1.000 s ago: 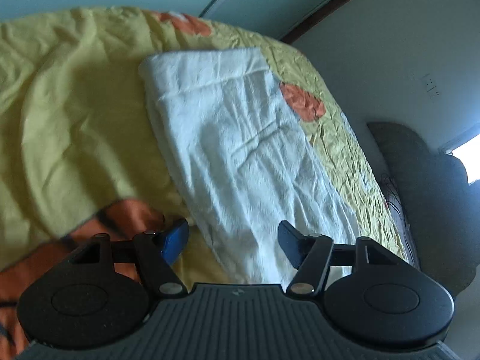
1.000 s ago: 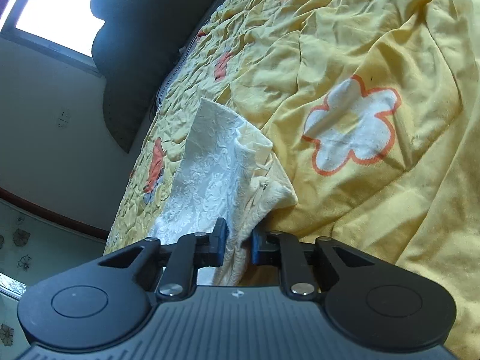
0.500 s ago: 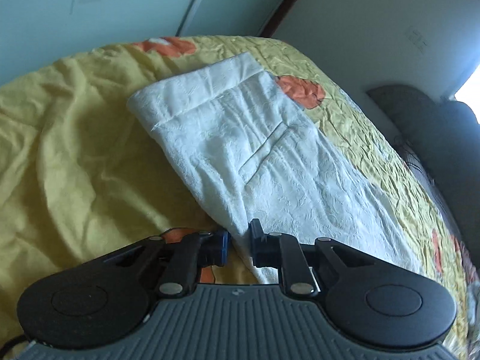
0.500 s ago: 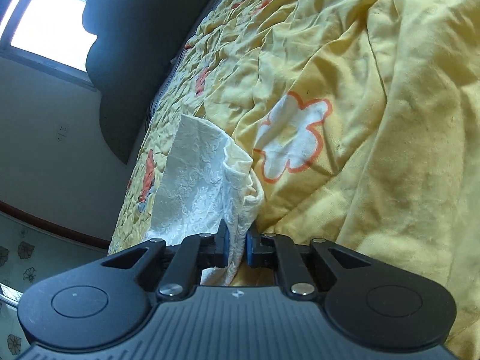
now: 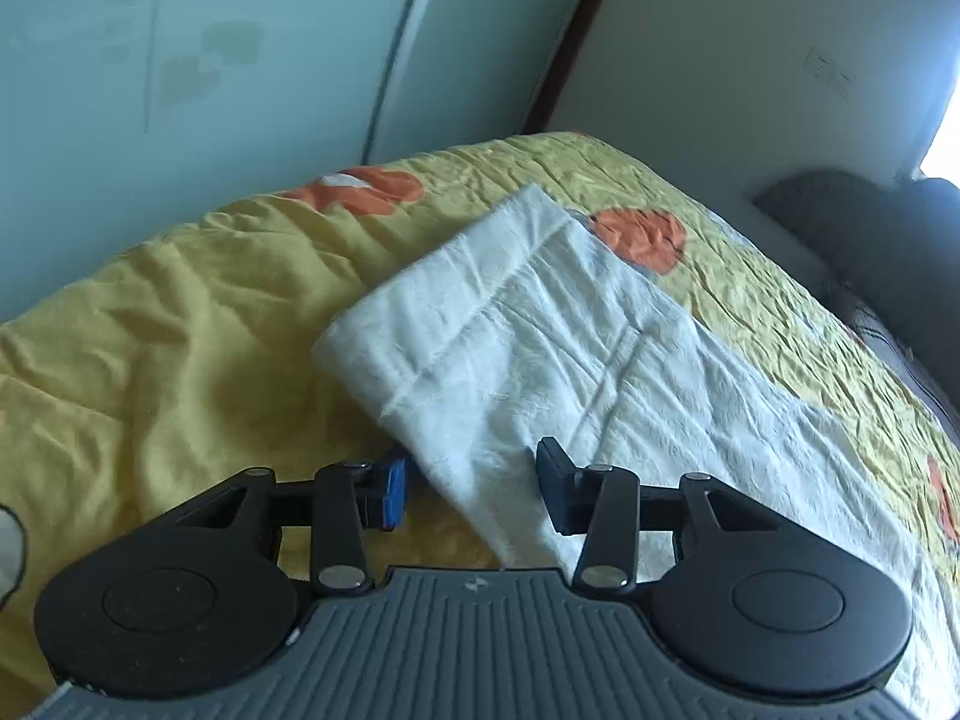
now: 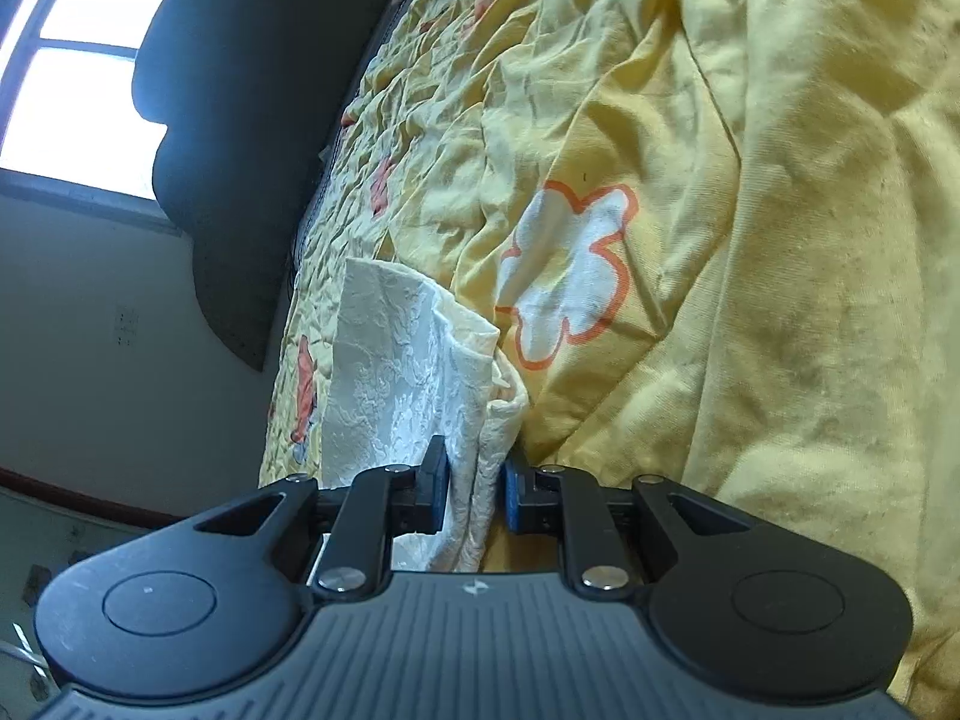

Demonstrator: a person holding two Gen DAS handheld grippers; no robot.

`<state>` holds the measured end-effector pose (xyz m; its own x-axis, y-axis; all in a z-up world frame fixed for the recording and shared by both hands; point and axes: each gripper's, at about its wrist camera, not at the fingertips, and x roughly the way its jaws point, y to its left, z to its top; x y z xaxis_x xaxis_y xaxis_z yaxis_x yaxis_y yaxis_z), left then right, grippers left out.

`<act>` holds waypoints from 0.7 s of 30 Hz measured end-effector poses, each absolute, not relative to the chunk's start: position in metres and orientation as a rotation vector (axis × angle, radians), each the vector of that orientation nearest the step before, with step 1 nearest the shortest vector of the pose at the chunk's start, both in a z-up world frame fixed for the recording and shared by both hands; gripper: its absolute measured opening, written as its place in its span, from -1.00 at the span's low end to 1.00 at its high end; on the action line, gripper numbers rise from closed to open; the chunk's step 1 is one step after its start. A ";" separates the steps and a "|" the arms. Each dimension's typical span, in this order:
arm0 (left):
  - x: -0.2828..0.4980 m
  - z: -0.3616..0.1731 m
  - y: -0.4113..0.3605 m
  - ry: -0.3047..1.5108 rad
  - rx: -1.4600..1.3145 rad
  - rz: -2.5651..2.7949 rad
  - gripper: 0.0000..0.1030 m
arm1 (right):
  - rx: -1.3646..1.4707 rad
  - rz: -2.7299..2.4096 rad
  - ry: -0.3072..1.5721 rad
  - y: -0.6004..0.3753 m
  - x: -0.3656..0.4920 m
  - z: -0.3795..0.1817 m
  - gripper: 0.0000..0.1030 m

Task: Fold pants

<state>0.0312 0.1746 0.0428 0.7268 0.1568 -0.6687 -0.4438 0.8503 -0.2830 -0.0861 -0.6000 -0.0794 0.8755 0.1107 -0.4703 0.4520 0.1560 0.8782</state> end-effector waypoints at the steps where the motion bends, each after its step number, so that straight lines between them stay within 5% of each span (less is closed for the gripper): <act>1: 0.029 0.046 0.178 0.677 -0.449 0.361 0.01 | 1.429 -0.260 0.479 -0.602 -0.087 -0.081 -0.66; 4: 0.013 0.065 0.185 0.606 -0.456 0.431 0.14 | 1.472 -0.276 0.459 -0.604 -0.086 -0.082 -0.62; 9: -0.004 0.101 0.180 0.523 -0.437 0.346 0.35 | 1.424 -0.320 0.413 -0.599 -0.080 -0.070 -0.24; 11: -0.001 0.112 0.168 0.522 -0.415 0.278 0.37 | 1.311 -0.373 0.415 -0.591 -0.073 -0.057 -0.25; 14: 0.004 0.121 0.145 0.534 -0.353 0.182 0.37 | 1.070 -0.363 0.462 -0.568 -0.055 -0.026 -0.60; 21: 0.015 0.113 0.099 0.535 -0.244 0.033 0.37 | 0.757 -0.290 0.474 -0.512 -0.021 0.033 -0.62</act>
